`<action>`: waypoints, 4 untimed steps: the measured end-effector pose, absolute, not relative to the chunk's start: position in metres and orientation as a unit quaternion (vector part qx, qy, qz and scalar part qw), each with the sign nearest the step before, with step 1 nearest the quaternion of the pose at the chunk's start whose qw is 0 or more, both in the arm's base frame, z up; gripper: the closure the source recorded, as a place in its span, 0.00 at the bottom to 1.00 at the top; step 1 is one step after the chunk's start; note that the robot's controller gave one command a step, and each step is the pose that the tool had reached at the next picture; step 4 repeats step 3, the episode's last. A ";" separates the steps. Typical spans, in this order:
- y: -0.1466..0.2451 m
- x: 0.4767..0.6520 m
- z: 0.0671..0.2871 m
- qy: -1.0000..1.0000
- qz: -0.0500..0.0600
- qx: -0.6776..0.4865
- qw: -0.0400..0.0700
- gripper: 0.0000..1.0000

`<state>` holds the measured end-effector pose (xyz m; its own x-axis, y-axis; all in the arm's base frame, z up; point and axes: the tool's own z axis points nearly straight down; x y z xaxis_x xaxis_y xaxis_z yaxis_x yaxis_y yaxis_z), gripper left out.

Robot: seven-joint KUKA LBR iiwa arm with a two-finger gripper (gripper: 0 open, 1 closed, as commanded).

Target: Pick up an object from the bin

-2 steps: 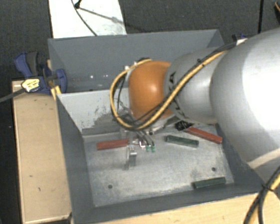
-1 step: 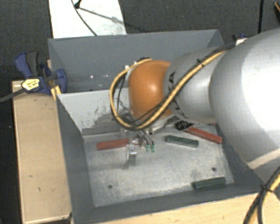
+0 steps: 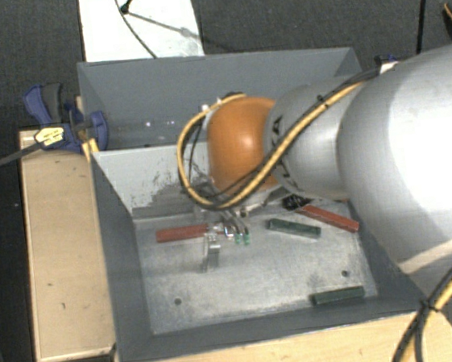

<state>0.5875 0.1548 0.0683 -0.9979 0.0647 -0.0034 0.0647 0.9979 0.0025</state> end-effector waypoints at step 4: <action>0.156 0.591 0.195 0.999 0.002 0.035 0.005 1.00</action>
Offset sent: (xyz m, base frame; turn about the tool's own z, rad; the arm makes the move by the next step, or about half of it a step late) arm 0.0000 0.0000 0.0000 0.0000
